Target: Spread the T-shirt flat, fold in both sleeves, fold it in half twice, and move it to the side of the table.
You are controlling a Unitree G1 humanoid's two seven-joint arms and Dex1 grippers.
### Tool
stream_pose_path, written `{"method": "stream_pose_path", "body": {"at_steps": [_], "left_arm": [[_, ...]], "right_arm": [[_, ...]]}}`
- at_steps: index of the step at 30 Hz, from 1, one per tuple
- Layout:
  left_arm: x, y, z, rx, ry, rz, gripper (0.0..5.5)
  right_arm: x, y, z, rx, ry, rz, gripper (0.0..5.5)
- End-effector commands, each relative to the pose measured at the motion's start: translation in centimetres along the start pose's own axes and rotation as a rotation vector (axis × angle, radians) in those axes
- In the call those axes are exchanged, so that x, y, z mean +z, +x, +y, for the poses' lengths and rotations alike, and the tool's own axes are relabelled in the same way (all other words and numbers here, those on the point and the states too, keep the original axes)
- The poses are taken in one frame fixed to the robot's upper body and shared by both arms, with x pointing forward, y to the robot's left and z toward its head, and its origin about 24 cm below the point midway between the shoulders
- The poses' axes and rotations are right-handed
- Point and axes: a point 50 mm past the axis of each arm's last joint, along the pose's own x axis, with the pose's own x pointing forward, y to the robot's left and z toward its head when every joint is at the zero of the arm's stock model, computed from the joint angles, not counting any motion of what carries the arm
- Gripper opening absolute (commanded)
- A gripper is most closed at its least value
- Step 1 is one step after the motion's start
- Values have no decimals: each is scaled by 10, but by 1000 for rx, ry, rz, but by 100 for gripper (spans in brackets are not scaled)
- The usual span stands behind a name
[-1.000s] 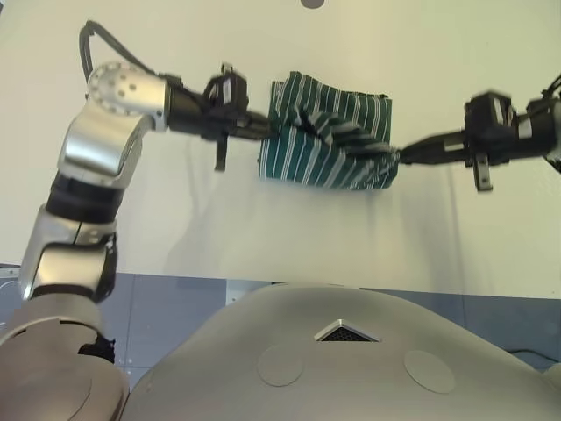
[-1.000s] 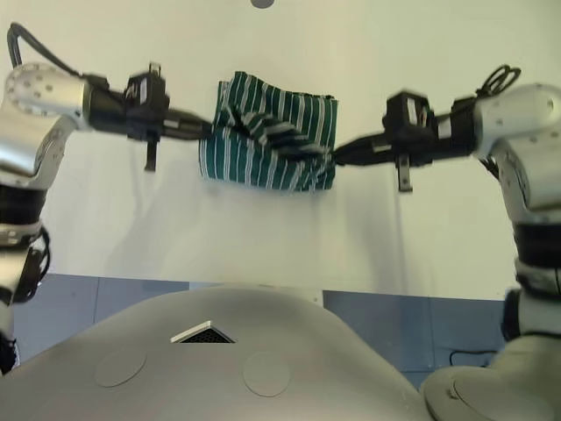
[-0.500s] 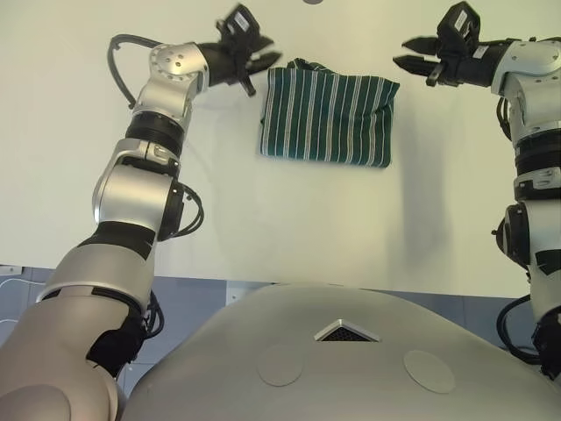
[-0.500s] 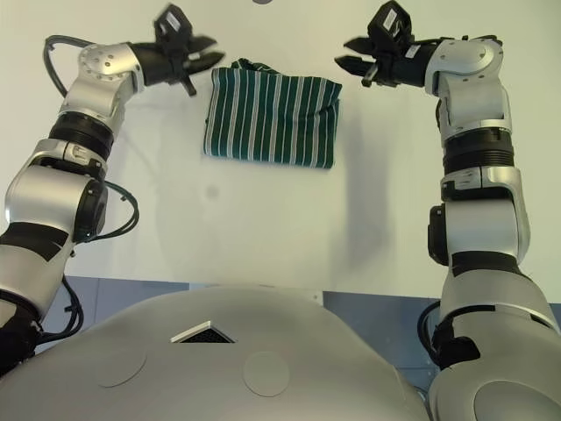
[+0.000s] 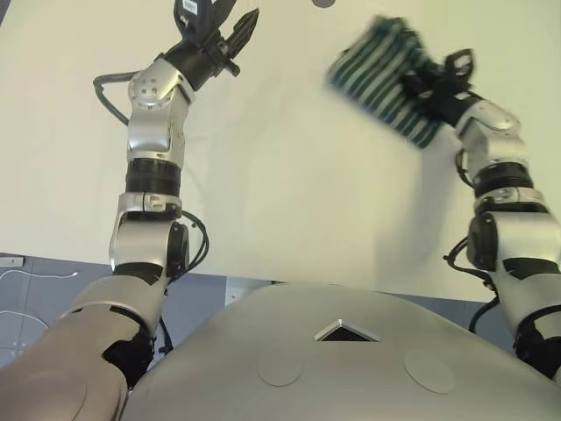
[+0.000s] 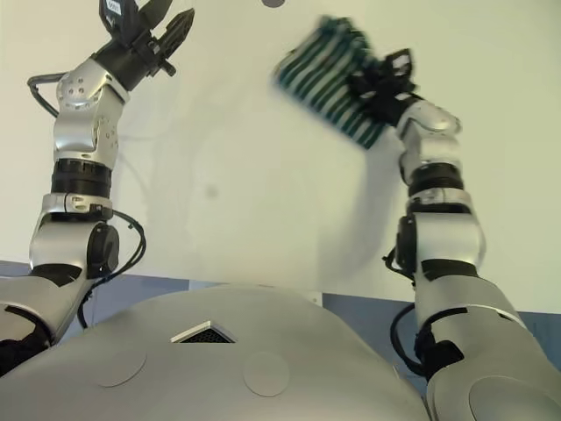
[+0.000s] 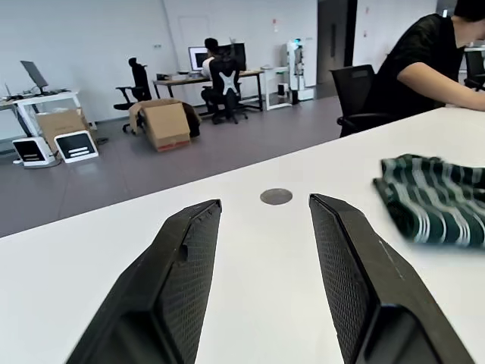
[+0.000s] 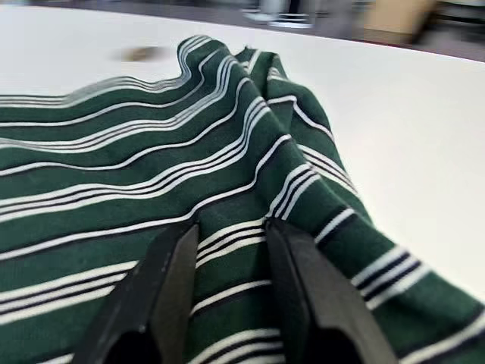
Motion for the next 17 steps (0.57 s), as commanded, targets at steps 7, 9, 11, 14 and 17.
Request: {"method": "stream_pose_path", "body": {"at_steps": [7, 9, 11, 14, 17], "left_arm": [[4, 2, 12, 202, -27, -13, 214], [5, 4, 13, 219, -24, -17, 214], [3, 3, 15, 237, -13, -7, 214], [-3, 0, 18, 262, 40, 20, 214], [-9, 1, 19, 286, 76, 40, 214]], "right_arm": [[61, -10, 8, -306, -60, -544, 161], [56, -4, 29, -234, -115, -547, 161], [42, 1, 43, -193, -123, -494, 161], [31, 5, 54, -168, -132, -451, 161], [33, 7, 55, -189, -131, -443, 161]]}}
